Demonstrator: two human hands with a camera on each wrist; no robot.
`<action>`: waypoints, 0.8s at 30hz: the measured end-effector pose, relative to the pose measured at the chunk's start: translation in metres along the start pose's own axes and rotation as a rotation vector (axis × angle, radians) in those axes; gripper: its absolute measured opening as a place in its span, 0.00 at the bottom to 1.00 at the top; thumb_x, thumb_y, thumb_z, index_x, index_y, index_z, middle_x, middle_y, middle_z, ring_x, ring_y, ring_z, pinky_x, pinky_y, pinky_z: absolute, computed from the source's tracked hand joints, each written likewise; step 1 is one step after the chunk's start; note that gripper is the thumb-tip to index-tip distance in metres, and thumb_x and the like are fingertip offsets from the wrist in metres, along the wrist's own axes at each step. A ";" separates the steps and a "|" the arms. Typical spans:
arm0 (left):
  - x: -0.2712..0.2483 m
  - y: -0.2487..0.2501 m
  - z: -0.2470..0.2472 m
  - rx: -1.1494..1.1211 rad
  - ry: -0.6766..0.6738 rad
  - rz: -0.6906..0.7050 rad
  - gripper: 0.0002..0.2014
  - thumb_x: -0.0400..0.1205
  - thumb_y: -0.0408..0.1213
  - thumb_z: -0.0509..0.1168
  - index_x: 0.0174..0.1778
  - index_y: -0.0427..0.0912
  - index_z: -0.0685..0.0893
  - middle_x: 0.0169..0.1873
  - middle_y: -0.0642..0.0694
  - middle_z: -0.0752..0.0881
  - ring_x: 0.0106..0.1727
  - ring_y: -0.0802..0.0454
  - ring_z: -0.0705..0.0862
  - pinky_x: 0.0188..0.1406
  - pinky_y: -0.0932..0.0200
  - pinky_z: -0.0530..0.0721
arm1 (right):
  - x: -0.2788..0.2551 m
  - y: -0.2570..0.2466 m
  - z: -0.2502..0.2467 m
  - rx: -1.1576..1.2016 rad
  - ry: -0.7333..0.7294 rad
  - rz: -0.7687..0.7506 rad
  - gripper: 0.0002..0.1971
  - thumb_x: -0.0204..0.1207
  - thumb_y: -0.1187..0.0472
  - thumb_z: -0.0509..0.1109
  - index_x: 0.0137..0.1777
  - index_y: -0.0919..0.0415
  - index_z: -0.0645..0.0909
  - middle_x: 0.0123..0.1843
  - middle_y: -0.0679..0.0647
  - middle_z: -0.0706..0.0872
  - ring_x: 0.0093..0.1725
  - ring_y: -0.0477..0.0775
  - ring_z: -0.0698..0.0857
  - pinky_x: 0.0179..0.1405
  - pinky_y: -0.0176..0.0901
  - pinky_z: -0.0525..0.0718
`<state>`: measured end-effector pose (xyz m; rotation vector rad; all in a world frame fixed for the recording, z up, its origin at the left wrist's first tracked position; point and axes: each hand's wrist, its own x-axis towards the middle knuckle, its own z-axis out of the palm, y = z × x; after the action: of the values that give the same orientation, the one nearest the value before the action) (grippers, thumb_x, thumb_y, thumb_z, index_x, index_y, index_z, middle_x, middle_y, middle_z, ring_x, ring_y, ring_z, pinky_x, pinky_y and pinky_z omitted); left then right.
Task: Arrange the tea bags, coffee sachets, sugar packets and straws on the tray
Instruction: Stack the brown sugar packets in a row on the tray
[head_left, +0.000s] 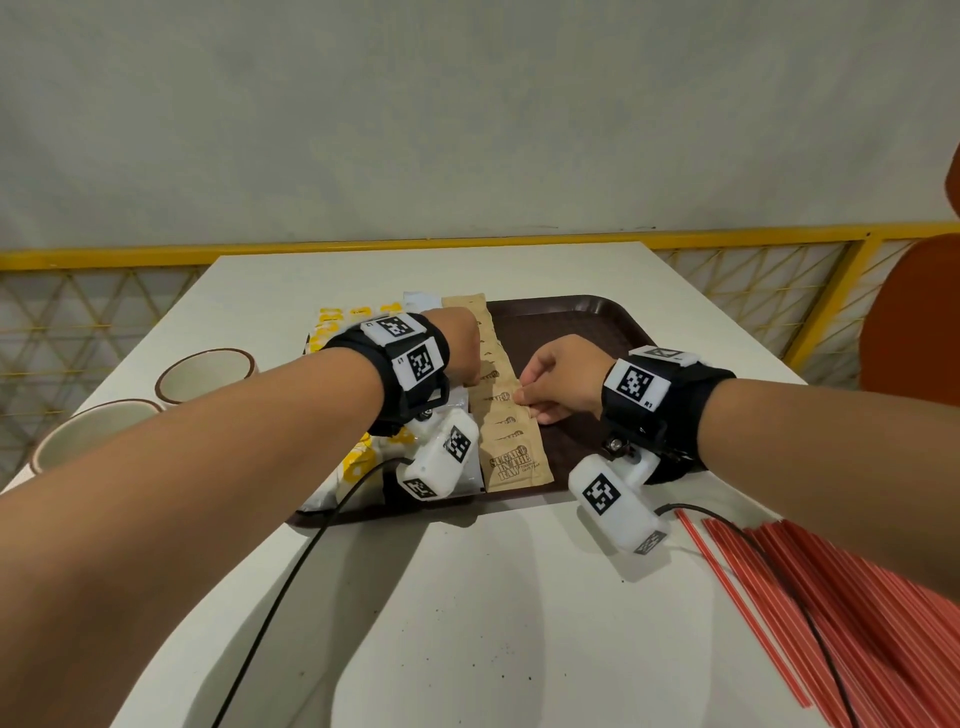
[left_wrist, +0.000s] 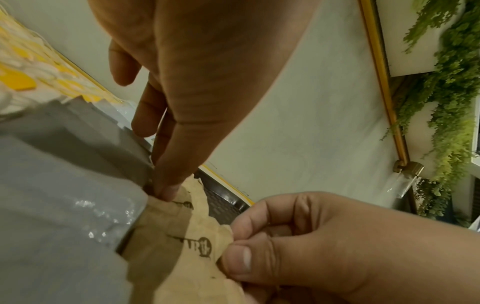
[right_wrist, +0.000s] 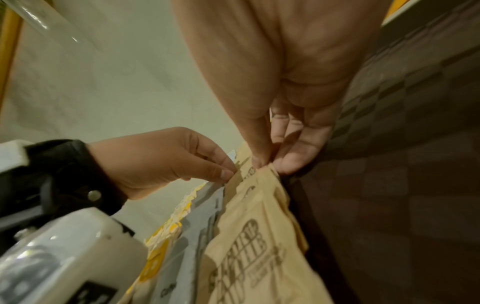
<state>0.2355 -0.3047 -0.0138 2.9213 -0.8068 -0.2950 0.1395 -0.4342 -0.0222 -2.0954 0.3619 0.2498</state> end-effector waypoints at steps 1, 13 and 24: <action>0.001 -0.001 0.001 0.003 -0.002 -0.004 0.10 0.77 0.40 0.72 0.49 0.39 0.90 0.50 0.43 0.90 0.53 0.45 0.87 0.53 0.52 0.85 | 0.000 0.000 -0.001 0.005 -0.007 0.003 0.09 0.78 0.70 0.71 0.35 0.63 0.79 0.32 0.58 0.83 0.30 0.49 0.82 0.38 0.39 0.86; 0.004 0.004 0.000 0.151 0.008 0.007 0.06 0.77 0.41 0.70 0.40 0.42 0.86 0.40 0.46 0.86 0.42 0.47 0.84 0.52 0.54 0.84 | 0.003 0.000 0.001 0.036 -0.004 0.023 0.09 0.78 0.70 0.71 0.36 0.64 0.79 0.32 0.59 0.83 0.30 0.49 0.81 0.34 0.37 0.86; 0.002 0.002 -0.010 0.018 -0.009 0.006 0.14 0.74 0.43 0.75 0.49 0.37 0.89 0.50 0.43 0.90 0.53 0.46 0.87 0.56 0.51 0.86 | 0.004 -0.003 0.001 0.078 0.028 0.056 0.09 0.77 0.72 0.71 0.38 0.64 0.77 0.32 0.60 0.82 0.28 0.49 0.81 0.32 0.37 0.84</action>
<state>0.2382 -0.3064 -0.0038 2.9360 -0.8234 -0.3014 0.1446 -0.4326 -0.0220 -2.0159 0.4412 0.2357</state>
